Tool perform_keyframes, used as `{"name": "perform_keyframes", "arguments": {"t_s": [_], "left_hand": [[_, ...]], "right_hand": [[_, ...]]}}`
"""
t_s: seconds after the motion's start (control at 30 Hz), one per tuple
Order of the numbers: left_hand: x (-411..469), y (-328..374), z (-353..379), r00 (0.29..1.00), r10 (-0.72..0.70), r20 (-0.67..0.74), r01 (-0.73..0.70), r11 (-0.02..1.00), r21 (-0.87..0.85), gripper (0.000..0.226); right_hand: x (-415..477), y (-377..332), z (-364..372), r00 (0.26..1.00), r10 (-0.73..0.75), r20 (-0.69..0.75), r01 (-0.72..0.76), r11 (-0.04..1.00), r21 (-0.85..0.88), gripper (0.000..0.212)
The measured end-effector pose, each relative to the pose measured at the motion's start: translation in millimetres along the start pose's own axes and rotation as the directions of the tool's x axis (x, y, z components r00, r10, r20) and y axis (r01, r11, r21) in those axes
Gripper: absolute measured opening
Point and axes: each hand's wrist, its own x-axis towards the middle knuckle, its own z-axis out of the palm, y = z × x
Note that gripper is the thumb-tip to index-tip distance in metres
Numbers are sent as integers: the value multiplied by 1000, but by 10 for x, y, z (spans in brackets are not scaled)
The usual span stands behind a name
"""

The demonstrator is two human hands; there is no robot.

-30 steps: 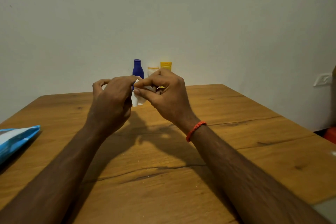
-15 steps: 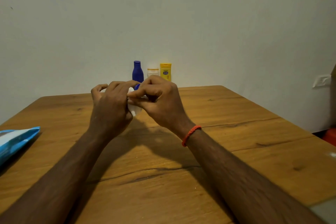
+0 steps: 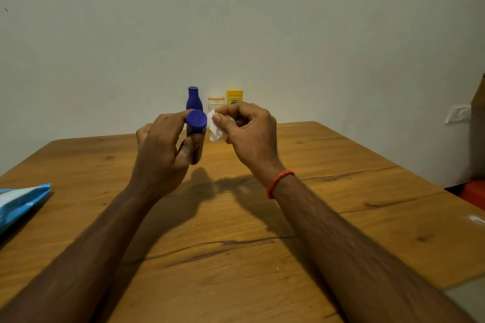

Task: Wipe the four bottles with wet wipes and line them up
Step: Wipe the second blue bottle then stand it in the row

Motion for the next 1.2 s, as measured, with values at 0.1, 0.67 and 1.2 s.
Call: {"name": "perform_keyframes", "arguments": {"t_s": [0.1,0.67,1.2], "left_hand": [[-28,17,18,996,-53,66,66,977,-204,40],[-64,235,113,736,-521,433,559,106,-822,40],[-53,50,-54,657,-641,398,511,-11,-860,47]], "right_hand": [[28,-49,-38,994,84,-72,-74,989,132,9],[-30,-87,-1,994,-68,85,62,995,76,16],[-93,-113,33,678,-95,729,209,976,-67,14]]}}
